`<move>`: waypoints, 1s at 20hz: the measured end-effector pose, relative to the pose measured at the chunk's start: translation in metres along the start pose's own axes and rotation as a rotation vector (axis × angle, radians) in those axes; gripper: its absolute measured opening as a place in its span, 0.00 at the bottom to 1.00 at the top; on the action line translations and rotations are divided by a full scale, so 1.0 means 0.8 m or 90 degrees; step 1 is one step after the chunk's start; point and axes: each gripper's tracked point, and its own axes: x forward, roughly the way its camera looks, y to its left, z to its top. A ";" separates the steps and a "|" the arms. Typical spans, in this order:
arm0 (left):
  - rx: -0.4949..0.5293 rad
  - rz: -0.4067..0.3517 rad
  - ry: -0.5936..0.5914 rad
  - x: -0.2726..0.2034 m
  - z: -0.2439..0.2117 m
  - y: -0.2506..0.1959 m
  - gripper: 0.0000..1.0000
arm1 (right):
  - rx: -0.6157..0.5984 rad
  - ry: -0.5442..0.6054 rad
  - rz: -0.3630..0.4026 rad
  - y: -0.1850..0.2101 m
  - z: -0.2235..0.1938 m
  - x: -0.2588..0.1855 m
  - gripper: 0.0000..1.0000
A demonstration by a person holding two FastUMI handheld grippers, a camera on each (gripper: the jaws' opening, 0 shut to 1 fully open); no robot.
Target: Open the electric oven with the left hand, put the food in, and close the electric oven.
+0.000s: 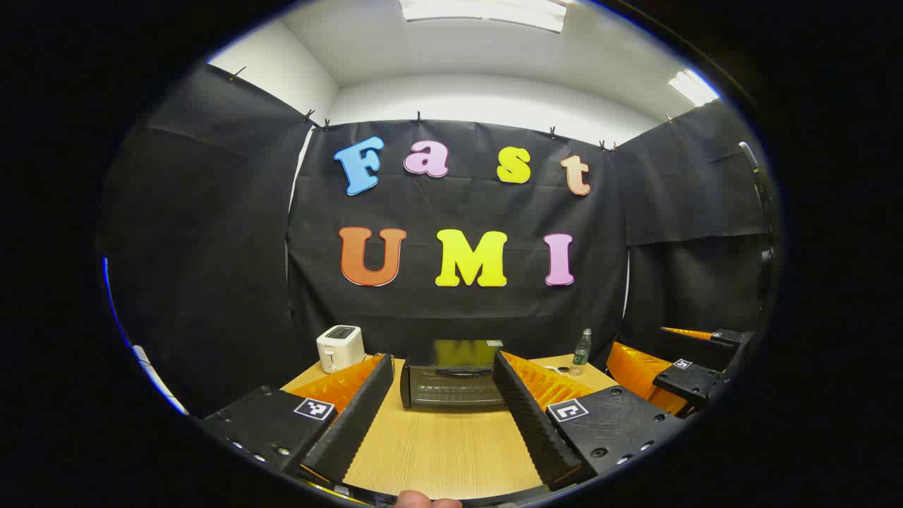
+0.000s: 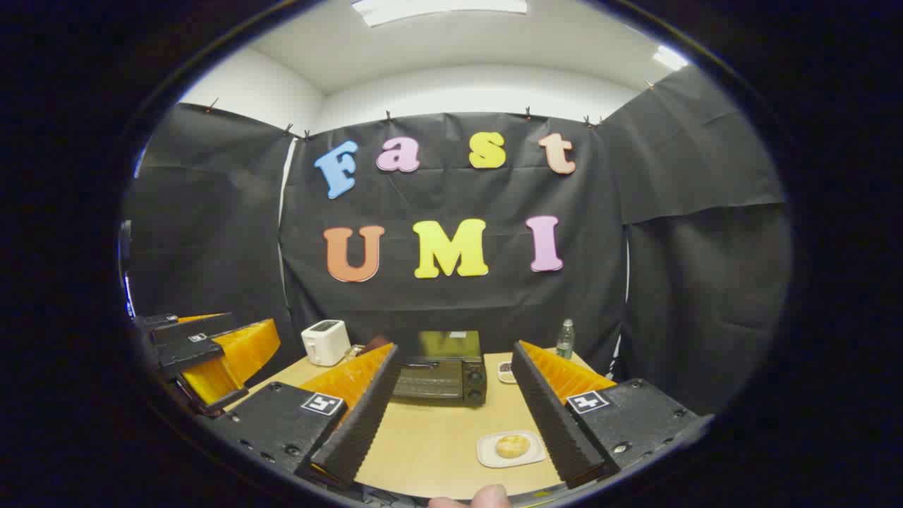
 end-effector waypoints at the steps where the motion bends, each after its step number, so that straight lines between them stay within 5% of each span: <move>1: 0.002 -0.002 0.000 -0.001 -0.001 -0.002 0.94 | 0.001 0.000 -0.003 -0.002 -0.001 -0.001 0.97; 5: 0.008 -0.003 0.000 0.000 -0.002 -0.007 0.94 | -0.001 0.003 -0.013 -0.011 -0.002 -0.006 0.97; 6: 0.009 -0.002 0.001 0.000 -0.004 -0.008 0.83 | -0.002 0.001 -0.015 -0.013 -0.001 -0.006 0.97; 19: 0.002 -0.013 0.007 0.007 -0.010 -0.016 0.83 | -0.010 0.006 -0.038 -0.026 -0.003 -0.006 0.97; 20: 0.003 -0.014 0.007 0.007 -0.011 -0.018 0.94 | -0.010 0.005 -0.040 -0.027 -0.003 -0.006 0.97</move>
